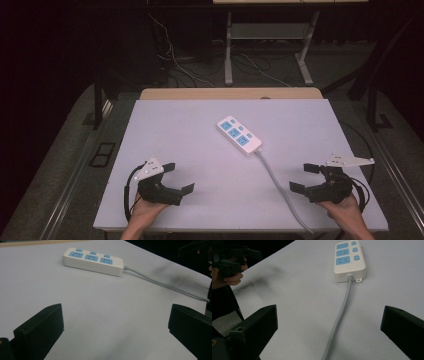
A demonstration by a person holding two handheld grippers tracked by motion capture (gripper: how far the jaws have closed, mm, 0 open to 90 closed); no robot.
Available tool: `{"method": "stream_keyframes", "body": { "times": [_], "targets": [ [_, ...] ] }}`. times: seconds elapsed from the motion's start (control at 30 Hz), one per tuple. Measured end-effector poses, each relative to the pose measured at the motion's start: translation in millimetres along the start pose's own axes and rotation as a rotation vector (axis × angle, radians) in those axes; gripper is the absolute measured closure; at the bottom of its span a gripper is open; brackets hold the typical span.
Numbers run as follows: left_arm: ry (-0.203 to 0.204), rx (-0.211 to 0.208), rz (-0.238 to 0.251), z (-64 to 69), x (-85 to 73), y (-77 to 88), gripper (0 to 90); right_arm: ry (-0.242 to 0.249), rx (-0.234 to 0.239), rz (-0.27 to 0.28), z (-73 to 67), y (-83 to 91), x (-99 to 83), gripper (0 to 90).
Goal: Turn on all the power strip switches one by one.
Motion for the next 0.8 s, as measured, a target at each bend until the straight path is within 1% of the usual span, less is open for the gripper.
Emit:
{"method": "stream_keyframes", "body": {
  "times": [0.2,0.23,0.3,0.33,0.4,0.57,0.8],
  "targets": [
    [0.006,0.008,-0.007,-1.1,-2.0,-0.1,0.0,0.008,-0.001,-0.023,-1.3,-2.3,-0.9,0.8],
    [0.007,0.011,-0.006,-1.4,-1.9,0.2,0.0,0.013,0.001,-0.037,-2.1,-3.9,-1.8,0.8],
    [0.009,0.011,-0.006,-1.6,-1.9,0.4,0.0,0.018,0.001,-0.044,-2.2,-4.7,-2.1,0.8],
    [0.009,0.013,-0.006,-2.0,-2.1,0.7,0.0,0.023,0.0,-0.06,-2.3,-6.1,-2.5,0.8],
    [0.009,0.016,-0.005,-3.0,-2.1,1.4,0.0,0.023,0.002,-0.065,-2.3,-6.9,-2.3,0.8],
    [0.012,0.019,-0.007,-5.2,-2.9,1.0,0.0,0.025,0.01,-0.08,-3.2,-10.0,1.7,0.8],
    [0.014,0.014,-0.024,-5.7,-6.5,-3.4,0.0,0.031,0.024,-0.108,-2.9,-14.6,10.7,0.8]
  ]
}}
Point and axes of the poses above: each handheld gripper's, and its own axes: y roughly backward along the jaws, x roughly out of its top, z roughly to its right, the point moved 10 cm from there along -y, roughly forward along the jaws, and after that the axes turned 11 degrees about z, right-handed, at the moved point
